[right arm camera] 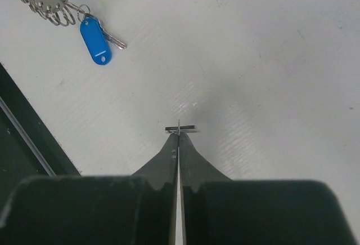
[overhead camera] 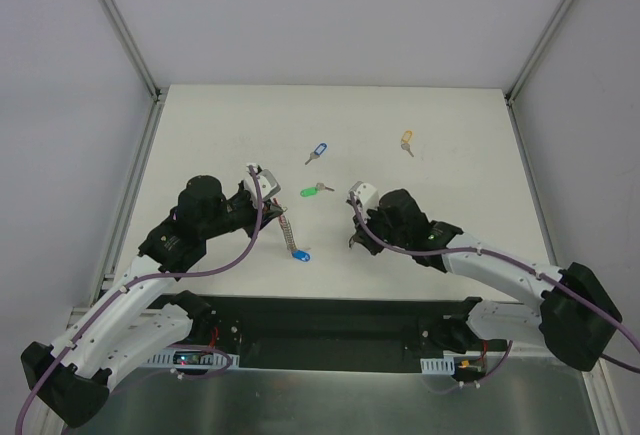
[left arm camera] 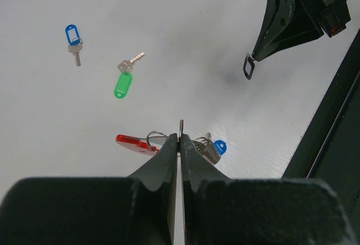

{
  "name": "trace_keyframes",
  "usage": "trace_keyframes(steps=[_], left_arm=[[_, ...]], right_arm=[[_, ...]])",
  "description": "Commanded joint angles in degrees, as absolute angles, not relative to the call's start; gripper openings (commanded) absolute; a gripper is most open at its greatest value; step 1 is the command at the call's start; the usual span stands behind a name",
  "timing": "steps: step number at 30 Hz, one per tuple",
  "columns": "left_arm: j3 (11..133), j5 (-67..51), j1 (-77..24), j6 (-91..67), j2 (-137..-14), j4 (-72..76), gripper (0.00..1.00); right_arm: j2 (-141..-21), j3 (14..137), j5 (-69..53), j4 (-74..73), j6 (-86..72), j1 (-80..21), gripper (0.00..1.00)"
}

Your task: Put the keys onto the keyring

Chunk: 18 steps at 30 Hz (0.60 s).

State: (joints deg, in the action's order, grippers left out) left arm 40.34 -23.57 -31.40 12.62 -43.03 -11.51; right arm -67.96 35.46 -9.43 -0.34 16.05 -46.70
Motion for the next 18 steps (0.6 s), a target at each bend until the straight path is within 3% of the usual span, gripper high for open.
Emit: trace_keyframes(steps=[1, 10, 18], left_arm=[[40.43, -25.49, -30.67, 12.75, -41.92, -9.93, 0.00], [40.52, -26.01, -30.67, 12.66, -41.92, -9.93, 0.00], [40.43, -25.84, -30.67, 12.66, -41.57, -10.02, 0.00]], right_arm=[[-65.04, 35.24, -7.39, -2.98, 15.47, -46.41, 0.01], [-67.58, 38.93, -1.67, -11.68, 15.73, -46.41, 0.01], [-78.73, 44.11, -3.86, -4.67, 16.87, -46.49, 0.01]])
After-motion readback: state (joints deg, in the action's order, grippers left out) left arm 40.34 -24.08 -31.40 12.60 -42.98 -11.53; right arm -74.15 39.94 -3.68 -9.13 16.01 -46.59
